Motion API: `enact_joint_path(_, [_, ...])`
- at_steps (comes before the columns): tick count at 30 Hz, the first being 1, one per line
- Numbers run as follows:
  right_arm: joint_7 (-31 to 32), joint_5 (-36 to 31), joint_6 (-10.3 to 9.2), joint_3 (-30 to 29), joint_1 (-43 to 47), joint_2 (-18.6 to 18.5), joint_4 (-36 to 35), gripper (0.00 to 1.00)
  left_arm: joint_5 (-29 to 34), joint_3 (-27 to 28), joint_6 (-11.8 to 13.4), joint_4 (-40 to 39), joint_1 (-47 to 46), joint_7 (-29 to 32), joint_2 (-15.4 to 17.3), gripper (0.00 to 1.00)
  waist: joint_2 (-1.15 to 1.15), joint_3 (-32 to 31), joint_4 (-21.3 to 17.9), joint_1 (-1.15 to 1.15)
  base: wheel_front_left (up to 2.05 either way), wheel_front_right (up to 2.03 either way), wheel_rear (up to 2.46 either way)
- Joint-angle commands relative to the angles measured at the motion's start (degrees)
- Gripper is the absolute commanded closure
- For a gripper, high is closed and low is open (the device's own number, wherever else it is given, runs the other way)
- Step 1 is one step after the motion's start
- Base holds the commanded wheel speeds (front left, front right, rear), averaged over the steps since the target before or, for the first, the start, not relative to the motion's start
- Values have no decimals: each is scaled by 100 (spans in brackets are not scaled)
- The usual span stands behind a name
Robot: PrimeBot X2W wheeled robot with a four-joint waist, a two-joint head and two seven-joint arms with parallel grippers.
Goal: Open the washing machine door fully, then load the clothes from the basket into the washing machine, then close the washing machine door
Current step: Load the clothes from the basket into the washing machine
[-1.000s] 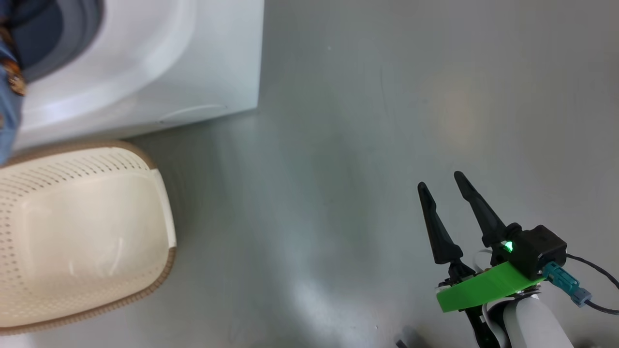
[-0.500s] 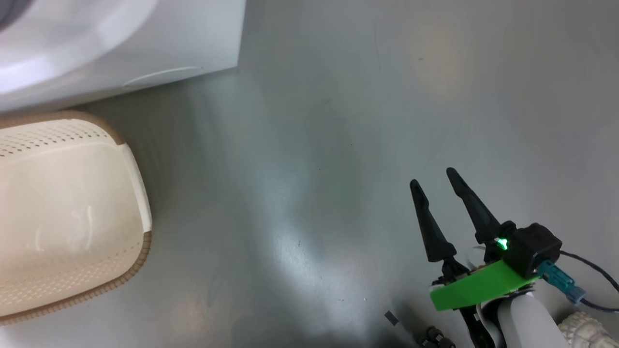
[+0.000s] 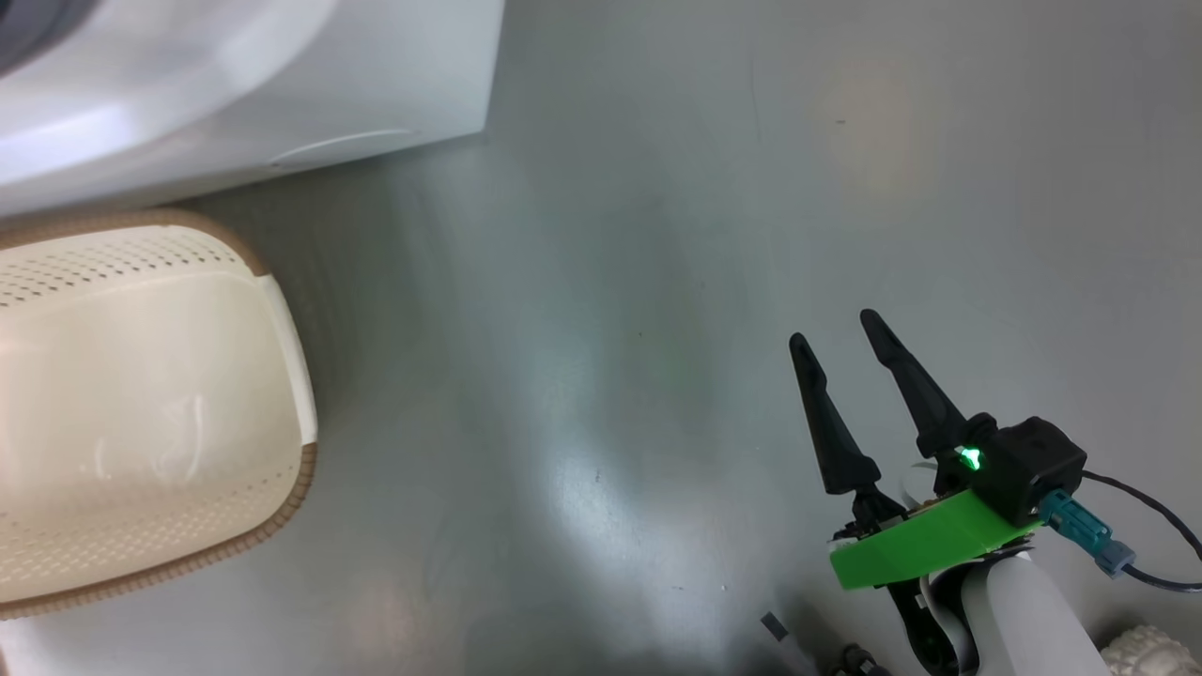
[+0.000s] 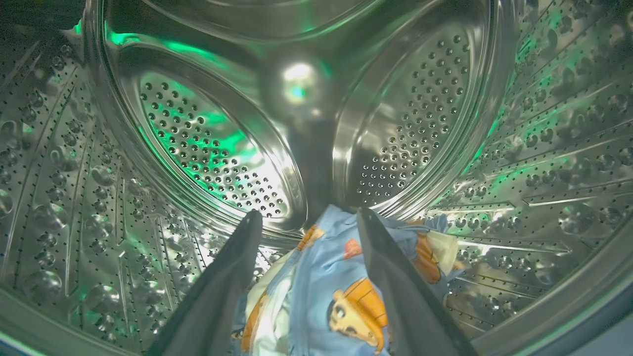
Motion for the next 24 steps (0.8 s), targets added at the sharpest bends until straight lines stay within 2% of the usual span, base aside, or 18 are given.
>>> enact_joint_path(1, [-27,23,9,102,19,5,-89,0,-4,62,-11,-85,187,-28,238,0,0,-61,49,0,0,0,0])
enact_joint_path(13, [-27,91,9,51,-71,5,53,0,-193,-164,-14,142,785,-28,-57,0,0,-587,286,0,0,0,0])
enact_joint_path(24, [-27,68,9,-18,-5,5,209,0,-208,-176,-15,1,1463,-28,-153,0,0,-1119,472,0,0,0,0])
